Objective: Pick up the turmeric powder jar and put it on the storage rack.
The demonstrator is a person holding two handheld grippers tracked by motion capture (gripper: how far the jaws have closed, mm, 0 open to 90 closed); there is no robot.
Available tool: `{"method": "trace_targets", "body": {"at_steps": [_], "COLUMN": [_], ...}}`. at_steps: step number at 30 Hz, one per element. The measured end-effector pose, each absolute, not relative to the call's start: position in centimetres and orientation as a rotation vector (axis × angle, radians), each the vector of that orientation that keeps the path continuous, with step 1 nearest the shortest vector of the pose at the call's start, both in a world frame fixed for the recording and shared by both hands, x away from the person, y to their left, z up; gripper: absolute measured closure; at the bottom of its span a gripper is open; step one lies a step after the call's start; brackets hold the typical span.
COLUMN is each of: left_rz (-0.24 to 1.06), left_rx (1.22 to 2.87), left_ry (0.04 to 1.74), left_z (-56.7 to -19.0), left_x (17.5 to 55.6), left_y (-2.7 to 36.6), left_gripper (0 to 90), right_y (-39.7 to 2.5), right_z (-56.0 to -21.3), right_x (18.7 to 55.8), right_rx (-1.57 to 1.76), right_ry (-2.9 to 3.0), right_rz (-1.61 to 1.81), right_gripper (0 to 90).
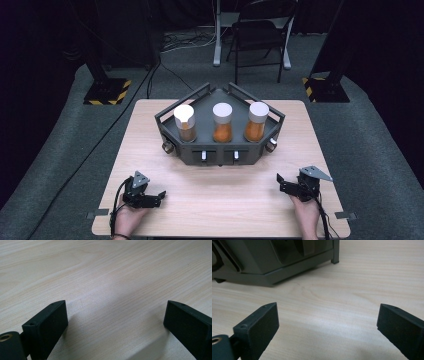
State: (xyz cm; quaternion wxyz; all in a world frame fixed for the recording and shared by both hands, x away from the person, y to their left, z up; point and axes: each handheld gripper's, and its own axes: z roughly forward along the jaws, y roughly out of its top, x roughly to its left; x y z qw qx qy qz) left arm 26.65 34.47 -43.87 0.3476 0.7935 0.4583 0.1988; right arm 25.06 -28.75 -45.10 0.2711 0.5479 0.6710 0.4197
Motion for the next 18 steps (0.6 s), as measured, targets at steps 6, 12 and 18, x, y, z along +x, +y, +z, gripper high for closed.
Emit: {"method": "trace_targets", "body": {"at_steps": [6, 12, 18], "left_rz": [0.516, 0.519, 0.519], "left_rx": [2.058, 2.054, 2.055], "left_ry": [1.188, 1.193, 1.193], "left_z": [-43.9, -43.9, -43.9], "left_x": [26.6, 26.6, 26.6], "left_y": [34.5, 34.4, 34.4], "left_gripper": [5.4, 5.5, 5.5], "right_y": [-28.9, -28.6, -28.8], "right_z": [-45.1, -44.4, -43.9], "right_x": [25.1, 25.5, 26.2], "right_rx": [1.500, 1.525, 1.569], "right_ry": [1.823, 1.881, 1.941], "right_rz": [1.111, 1.039, 1.008], "right_gripper": [2.7, 3.0, 4.2]}}
